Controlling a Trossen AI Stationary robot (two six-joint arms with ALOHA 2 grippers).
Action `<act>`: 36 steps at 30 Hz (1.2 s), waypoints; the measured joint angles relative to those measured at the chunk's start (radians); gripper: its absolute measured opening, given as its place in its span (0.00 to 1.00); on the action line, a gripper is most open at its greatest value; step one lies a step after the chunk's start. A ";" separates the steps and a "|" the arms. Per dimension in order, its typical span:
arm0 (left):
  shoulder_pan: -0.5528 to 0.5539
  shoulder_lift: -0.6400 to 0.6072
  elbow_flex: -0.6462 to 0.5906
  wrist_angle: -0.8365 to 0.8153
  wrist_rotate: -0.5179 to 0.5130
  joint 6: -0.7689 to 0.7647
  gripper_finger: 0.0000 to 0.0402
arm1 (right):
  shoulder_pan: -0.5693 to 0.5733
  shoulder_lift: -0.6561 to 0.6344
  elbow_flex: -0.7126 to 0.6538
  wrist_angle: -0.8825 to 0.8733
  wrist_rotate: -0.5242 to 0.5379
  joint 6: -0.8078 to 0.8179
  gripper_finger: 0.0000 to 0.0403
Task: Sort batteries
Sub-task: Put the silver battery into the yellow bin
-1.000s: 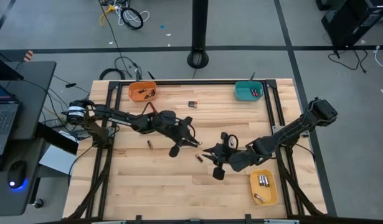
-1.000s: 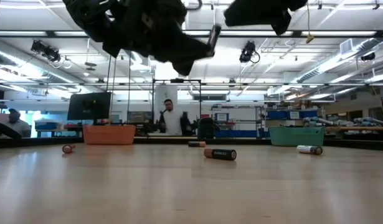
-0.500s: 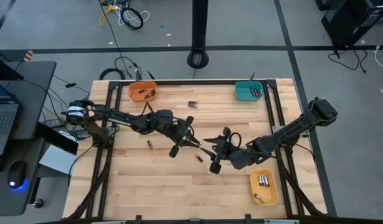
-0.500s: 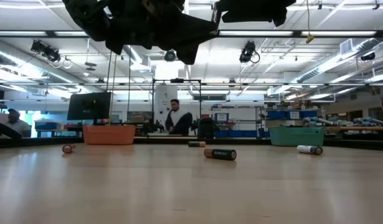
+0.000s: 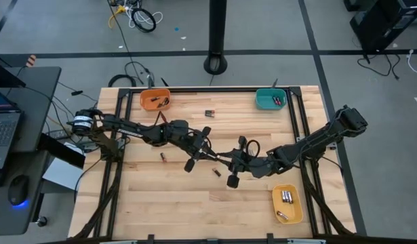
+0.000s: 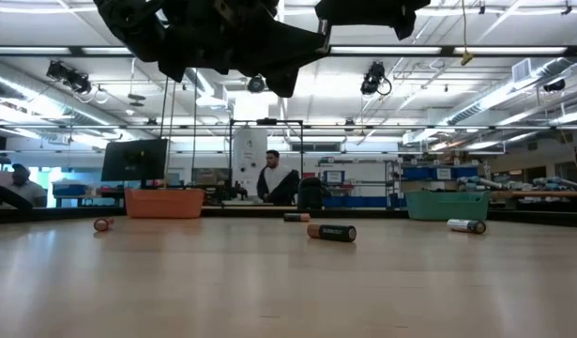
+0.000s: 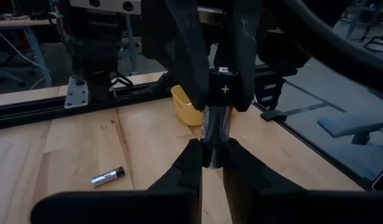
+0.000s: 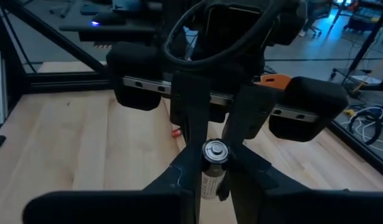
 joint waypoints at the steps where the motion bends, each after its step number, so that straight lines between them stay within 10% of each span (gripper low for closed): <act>1: 0.000 0.000 0.000 0.000 -0.001 0.000 0.10 | 0.000 0.000 0.000 0.000 0.000 -0.004 0.15; 15: 0.000 -0.003 0.004 -0.080 -0.195 0.068 0.40 | 0.005 0.000 0.118 -0.267 -0.009 0.079 0.15; 22: 0.015 0.000 0.001 -0.198 -0.419 0.190 0.42 | 0.065 -0.001 0.265 -0.726 -0.240 0.541 0.15; 36: 0.088 0.000 0.000 -0.217 -0.422 0.215 0.43 | 0.309 0.002 0.266 -1.199 -0.723 1.519 0.15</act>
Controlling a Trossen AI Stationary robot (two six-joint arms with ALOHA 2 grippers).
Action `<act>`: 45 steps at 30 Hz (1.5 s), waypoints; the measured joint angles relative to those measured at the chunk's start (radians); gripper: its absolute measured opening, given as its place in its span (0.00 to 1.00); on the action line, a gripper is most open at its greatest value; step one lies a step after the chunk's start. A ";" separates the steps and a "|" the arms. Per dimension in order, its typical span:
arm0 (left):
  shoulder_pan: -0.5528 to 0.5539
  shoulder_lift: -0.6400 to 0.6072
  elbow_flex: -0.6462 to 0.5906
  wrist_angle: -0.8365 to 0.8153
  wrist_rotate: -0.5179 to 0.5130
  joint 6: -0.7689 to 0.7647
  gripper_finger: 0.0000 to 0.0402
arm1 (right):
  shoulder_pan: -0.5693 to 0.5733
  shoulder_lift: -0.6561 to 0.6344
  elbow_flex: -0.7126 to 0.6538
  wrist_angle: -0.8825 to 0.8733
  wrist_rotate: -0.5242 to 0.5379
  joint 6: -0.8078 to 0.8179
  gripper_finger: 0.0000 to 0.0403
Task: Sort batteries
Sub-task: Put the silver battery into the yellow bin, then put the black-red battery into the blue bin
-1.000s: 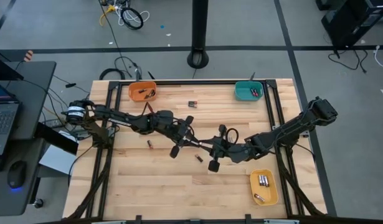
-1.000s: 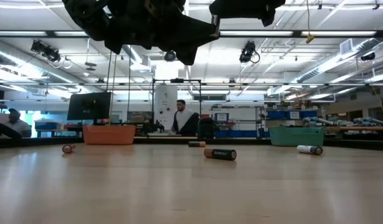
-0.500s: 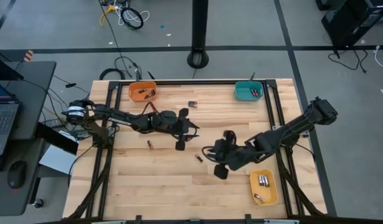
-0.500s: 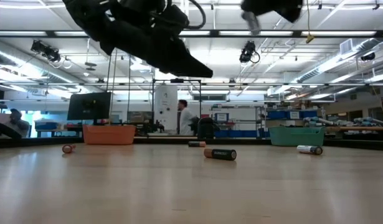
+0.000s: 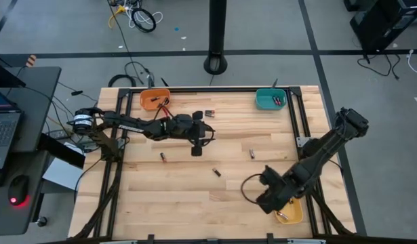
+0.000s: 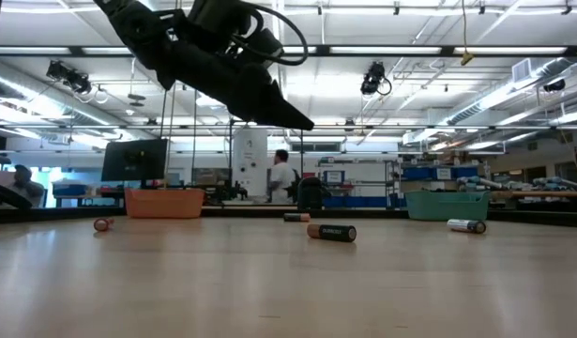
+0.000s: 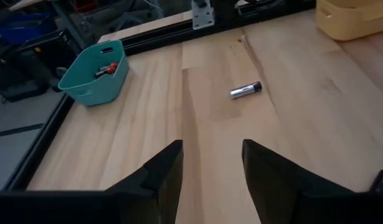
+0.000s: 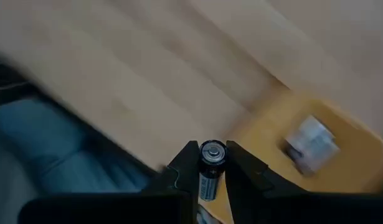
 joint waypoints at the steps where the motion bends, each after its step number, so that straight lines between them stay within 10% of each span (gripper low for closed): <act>1: 0.003 0.000 0.000 0.000 0.003 0.002 0.43 | 0.017 0.000 0.000 -0.040 -0.021 0.054 0.15; 25: 0.026 0.000 0.000 -0.084 0.003 -0.019 0.43 | 0.100 0.001 -0.409 0.301 -0.058 0.473 0.15; 37: -0.006 -0.102 -0.001 -0.217 -0.001 -0.026 0.43 | 0.099 0.001 -0.369 0.284 -0.061 0.369 0.41; 45: 0.008 -0.198 0.000 -0.422 -0.076 -0.026 0.36 | 0.099 0.001 -0.118 -0.055 -0.028 0.192 0.31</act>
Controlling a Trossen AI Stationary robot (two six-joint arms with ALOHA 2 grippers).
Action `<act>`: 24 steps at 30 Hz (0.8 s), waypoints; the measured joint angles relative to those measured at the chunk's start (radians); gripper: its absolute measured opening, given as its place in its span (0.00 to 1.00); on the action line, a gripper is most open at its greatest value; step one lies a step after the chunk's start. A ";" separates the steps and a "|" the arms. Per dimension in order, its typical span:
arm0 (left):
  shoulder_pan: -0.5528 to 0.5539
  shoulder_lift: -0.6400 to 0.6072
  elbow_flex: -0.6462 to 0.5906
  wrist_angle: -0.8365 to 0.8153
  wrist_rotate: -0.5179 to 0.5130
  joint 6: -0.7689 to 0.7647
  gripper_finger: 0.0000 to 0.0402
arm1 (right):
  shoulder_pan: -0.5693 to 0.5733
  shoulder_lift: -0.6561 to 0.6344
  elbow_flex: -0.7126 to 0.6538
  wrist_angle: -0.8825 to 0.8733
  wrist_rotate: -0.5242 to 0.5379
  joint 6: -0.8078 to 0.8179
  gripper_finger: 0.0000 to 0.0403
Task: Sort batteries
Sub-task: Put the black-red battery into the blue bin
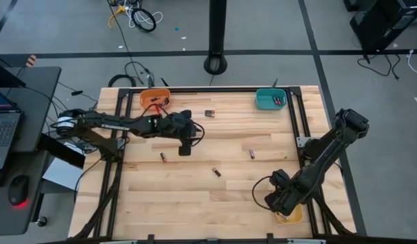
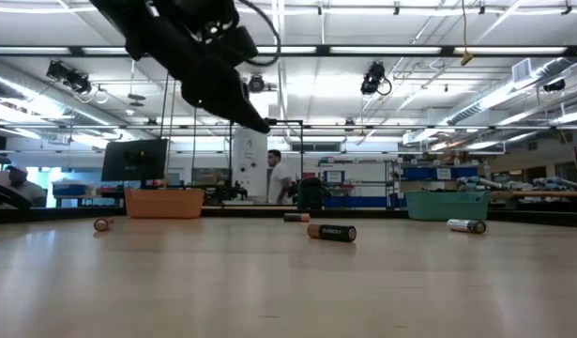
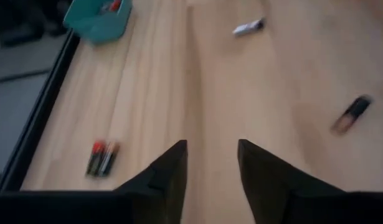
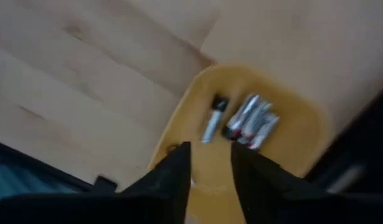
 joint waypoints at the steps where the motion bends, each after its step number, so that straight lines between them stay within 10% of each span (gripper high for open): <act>1: 0.017 0.001 0.000 -0.011 0.000 0.000 0.33 | -0.004 0.000 0.036 -0.056 0.024 -0.028 0.27; 8: 0.248 0.046 0.004 0.051 0.146 0.081 0.03 | -0.119 -0.001 0.152 -0.260 0.236 -0.320 0.02; 18: 0.511 0.260 0.194 -0.071 0.393 0.125 0.01 | -0.499 -0.001 0.088 -0.035 0.395 -1.011 0.02; 24: 0.559 0.259 0.185 0.015 0.481 0.104 0.01 | -0.806 -0.001 0.017 0.307 0.294 -1.521 0.02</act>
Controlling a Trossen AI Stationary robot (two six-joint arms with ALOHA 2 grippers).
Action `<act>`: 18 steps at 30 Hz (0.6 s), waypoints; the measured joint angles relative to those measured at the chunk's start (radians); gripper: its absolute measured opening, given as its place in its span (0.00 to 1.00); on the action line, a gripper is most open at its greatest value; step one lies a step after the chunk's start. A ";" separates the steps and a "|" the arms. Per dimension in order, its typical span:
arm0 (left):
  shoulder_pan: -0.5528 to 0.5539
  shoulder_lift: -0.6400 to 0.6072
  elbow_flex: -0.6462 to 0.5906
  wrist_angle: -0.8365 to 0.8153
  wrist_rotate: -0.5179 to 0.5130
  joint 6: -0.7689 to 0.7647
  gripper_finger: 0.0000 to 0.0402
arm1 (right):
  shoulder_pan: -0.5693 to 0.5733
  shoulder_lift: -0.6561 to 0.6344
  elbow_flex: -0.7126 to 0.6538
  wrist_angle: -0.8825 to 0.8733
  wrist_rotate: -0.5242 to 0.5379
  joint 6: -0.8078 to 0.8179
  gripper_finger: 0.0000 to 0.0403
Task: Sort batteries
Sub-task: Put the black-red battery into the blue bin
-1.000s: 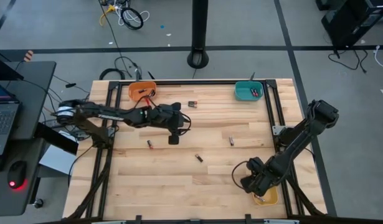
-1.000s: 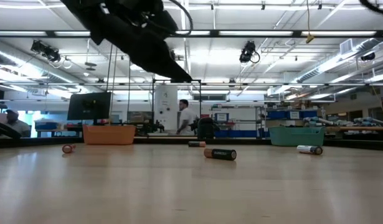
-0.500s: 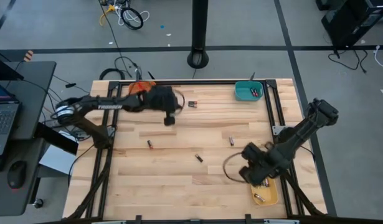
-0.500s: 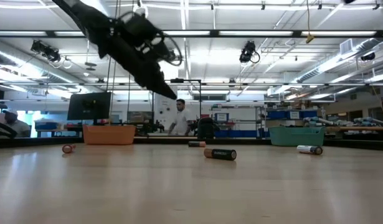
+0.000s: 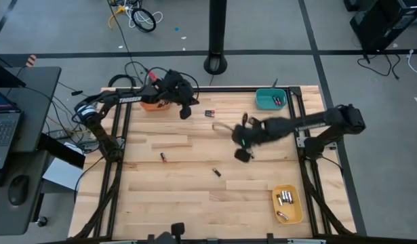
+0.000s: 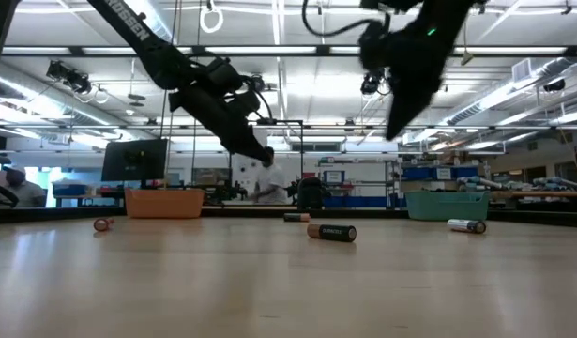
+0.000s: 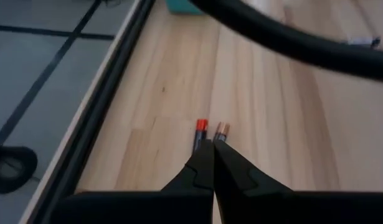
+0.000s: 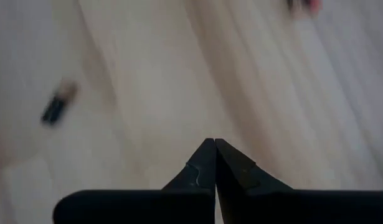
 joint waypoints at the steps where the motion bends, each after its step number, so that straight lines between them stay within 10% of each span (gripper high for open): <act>1: 0.007 -0.002 -0.012 0.033 0.016 -0.019 0.01 | -0.047 0.000 -0.016 0.079 -0.039 -0.082 0.02; 8: 0.013 -0.002 -0.118 0.327 0.040 -0.125 0.01 | -0.351 0.008 -0.105 0.498 -0.309 -0.509 0.02; 18: 0.006 -0.002 -0.211 0.636 0.054 -0.242 0.01 | -0.561 0.254 -0.001 0.617 -0.465 -0.638 0.06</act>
